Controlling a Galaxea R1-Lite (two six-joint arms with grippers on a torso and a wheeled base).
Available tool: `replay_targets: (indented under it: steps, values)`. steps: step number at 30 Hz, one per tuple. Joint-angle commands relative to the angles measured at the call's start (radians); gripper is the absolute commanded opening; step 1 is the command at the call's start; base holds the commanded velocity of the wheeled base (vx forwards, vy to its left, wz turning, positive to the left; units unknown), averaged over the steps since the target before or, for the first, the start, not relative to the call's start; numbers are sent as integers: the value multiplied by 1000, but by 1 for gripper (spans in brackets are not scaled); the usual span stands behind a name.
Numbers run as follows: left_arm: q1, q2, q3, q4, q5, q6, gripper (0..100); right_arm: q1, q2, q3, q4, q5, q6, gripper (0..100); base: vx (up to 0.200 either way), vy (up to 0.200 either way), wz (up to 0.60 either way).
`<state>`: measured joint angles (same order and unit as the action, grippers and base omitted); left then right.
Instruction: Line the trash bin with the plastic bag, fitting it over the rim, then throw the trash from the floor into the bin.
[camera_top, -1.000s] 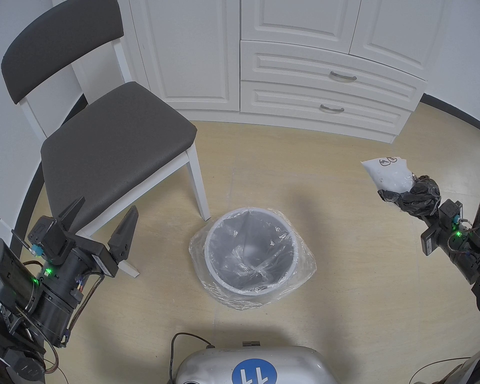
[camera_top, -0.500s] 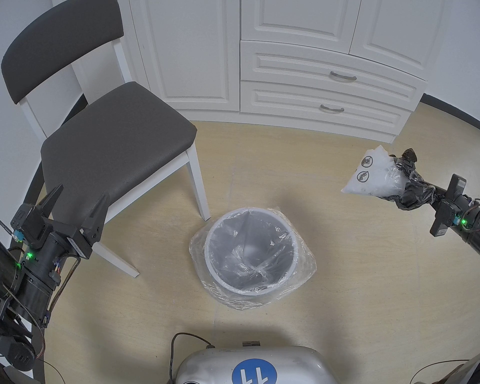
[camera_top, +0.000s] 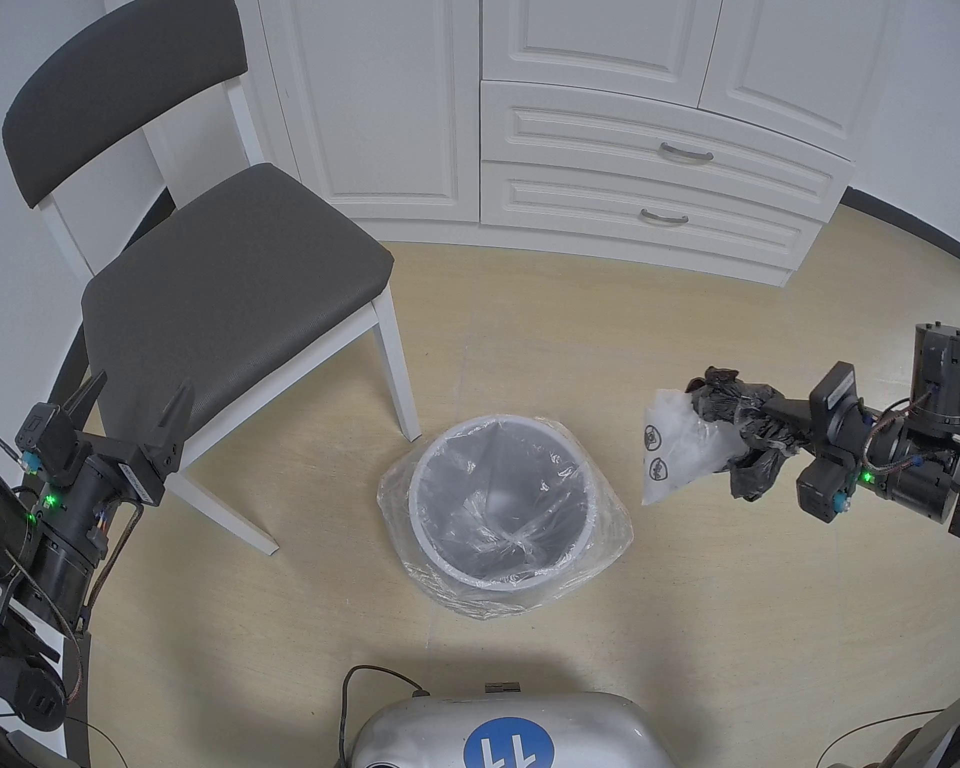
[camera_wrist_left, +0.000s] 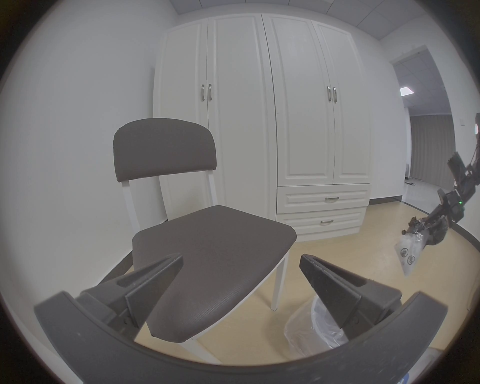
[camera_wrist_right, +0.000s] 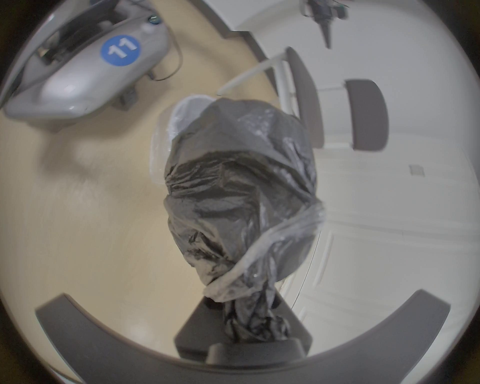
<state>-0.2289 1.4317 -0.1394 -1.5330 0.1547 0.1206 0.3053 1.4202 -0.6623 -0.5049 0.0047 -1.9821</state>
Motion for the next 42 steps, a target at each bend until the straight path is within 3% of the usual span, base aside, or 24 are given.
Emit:
replay_targets:
  steps: [1,5,11,16,30,36,42]
  values:
    - [-13,9,15,-1,-4,2,100,126,109,-117,20,-60,-147,0,0,0,0]
    - [-13,0,12,-1,-4,-1,100,207,221,-280,23,-57,-308,0,0,0,0]
    - [-13,-14,15,-1,-4,-1,100,327,341,-385,22,-72,-327,0,0,0,0]
    - [-23,-16,20,-3,-4,-1,100,370,428,-442,22,-81,-328,0,0,0,0]
    - [-40,-48,23,-1,-9,1,100,337,536,-418,11,-77,-285,0,0,0,0]
    - [-63,-135,55,1,-119,7,100,307,583,-407,9,-66,-238,0,0,0,0]
    - [-56,-137,57,2,-138,5,100,275,599,-388,8,-65,-236,0,0,0,0]
